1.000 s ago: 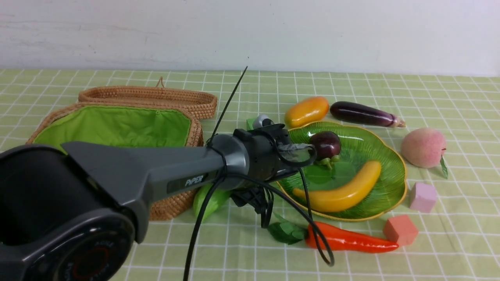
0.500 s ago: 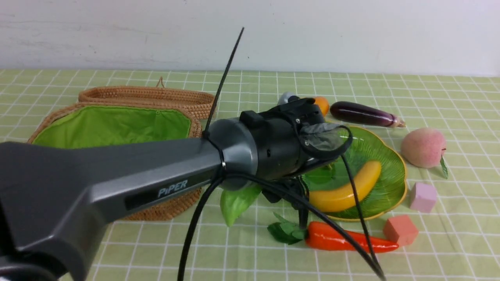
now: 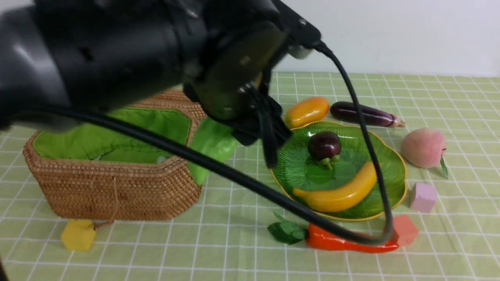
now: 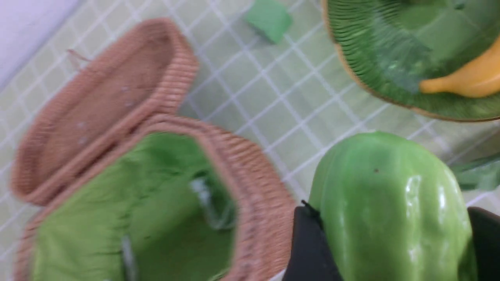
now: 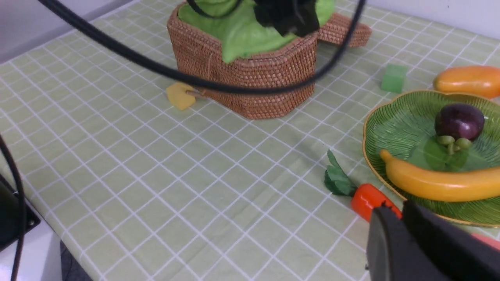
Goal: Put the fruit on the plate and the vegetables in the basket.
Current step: Take a chayote with your left arm and place it on the basket on the left.
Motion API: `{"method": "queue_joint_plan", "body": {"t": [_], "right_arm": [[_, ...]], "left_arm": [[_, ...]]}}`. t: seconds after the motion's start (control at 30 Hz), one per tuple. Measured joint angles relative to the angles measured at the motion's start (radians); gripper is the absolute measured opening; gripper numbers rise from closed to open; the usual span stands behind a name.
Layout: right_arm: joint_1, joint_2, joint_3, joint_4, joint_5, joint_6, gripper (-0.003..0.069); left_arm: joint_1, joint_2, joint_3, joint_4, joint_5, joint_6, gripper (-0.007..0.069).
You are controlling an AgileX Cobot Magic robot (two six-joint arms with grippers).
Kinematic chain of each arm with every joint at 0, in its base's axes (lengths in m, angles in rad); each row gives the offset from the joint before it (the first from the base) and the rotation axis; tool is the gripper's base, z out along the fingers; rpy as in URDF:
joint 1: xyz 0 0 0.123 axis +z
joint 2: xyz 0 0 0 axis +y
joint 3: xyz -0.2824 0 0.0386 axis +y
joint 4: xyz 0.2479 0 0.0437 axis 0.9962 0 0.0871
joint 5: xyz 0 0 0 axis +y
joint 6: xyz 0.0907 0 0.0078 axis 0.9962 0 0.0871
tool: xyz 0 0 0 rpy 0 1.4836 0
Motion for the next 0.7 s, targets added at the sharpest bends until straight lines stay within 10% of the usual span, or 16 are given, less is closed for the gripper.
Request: {"method": "queue_joint_plan", "body": {"t": [0.43, 0.7], "right_arm": [[0.0, 0.083, -0.019, 0.069, 0.036, -0.079, 0.0027], [0.0, 0.083, -0.019, 0.079, 0.053, -0.082, 0.0027]], "left_arm": [[0.555, -0.001, 0.053, -0.3, -0.065, 0.723, 0.0447], [0.645, 0.098, 0.066, -0.374, -0.113, 0.877, 0.0447]]}}
